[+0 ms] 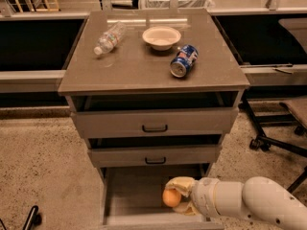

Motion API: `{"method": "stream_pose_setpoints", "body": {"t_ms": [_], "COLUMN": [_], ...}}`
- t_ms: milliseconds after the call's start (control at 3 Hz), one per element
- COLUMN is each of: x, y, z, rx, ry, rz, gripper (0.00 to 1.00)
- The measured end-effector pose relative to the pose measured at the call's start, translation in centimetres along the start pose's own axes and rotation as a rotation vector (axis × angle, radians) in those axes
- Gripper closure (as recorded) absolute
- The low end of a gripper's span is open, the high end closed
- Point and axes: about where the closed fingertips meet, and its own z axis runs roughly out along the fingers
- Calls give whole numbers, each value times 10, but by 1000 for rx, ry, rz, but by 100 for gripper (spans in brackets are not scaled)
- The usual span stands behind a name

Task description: Pick orange from bottom drawer and place on counter

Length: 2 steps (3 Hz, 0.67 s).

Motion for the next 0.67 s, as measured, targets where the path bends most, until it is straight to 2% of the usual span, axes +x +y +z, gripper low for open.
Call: {"method": "stream_pose_setpoints", "body": {"t_ms": [333, 667], "x": [1, 14], "y": [-2, -34], "z": [-1, -13], "rx": [-2, -58], "ry": [4, 60], "rz": [3, 52], "gripper": [100, 100]}}
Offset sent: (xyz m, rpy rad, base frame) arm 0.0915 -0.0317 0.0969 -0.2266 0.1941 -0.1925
